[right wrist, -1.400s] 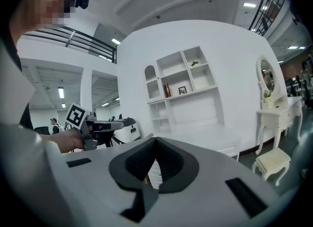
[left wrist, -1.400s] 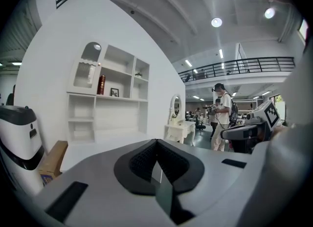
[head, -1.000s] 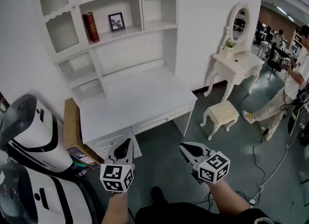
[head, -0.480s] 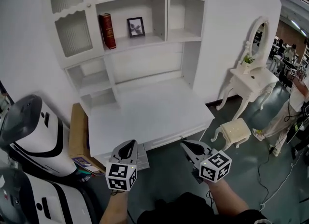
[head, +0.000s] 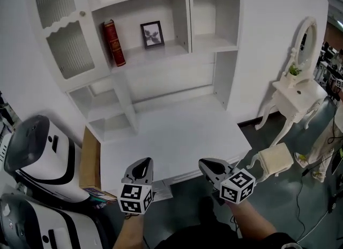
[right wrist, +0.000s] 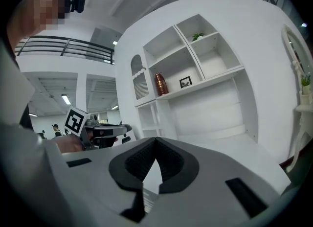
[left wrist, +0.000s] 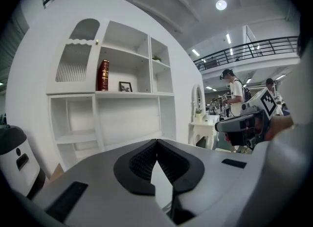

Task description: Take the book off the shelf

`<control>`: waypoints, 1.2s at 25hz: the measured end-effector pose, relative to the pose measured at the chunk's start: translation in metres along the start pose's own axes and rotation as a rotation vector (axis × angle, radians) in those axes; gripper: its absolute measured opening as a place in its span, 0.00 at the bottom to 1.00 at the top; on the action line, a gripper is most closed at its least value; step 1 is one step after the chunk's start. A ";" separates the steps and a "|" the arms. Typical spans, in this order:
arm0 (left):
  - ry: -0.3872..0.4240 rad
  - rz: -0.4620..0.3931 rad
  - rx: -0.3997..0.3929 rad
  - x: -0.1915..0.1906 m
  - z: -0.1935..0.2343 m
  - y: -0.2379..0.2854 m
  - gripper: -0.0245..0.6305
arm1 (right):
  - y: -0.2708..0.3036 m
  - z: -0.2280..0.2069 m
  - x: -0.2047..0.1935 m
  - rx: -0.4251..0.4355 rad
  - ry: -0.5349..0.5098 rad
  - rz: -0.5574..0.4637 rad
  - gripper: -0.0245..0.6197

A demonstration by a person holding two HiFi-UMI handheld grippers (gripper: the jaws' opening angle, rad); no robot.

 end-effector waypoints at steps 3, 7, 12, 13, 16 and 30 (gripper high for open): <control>-0.023 0.009 0.040 0.006 0.006 0.044 0.05 | 0.028 -0.042 0.008 0.044 0.005 0.017 0.06; -0.019 0.013 0.082 0.024 0.008 0.098 0.05 | 0.060 -0.093 0.028 0.108 -0.001 0.031 0.06; -0.026 0.012 0.148 0.038 0.014 0.147 0.05 | 0.093 -0.143 0.044 0.177 0.002 0.037 0.06; -0.028 0.014 0.160 0.039 0.014 0.154 0.05 | 0.098 -0.150 0.046 0.190 0.003 0.038 0.06; -0.036 0.016 0.192 0.042 0.017 0.168 0.05 | 0.110 -0.168 0.050 0.219 0.003 0.045 0.06; -0.120 0.030 0.209 0.017 0.066 0.198 0.05 | 0.169 -0.177 0.042 0.238 0.016 0.100 0.06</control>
Point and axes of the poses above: the fingertips, and each gripper's own axes: y forward along the fingers, z to its left, x out of its top, the point moved 4 cm from there along -y, backward along the fingers, and after that the axes turned 9 degrees about -z, right-handed, at the moved point
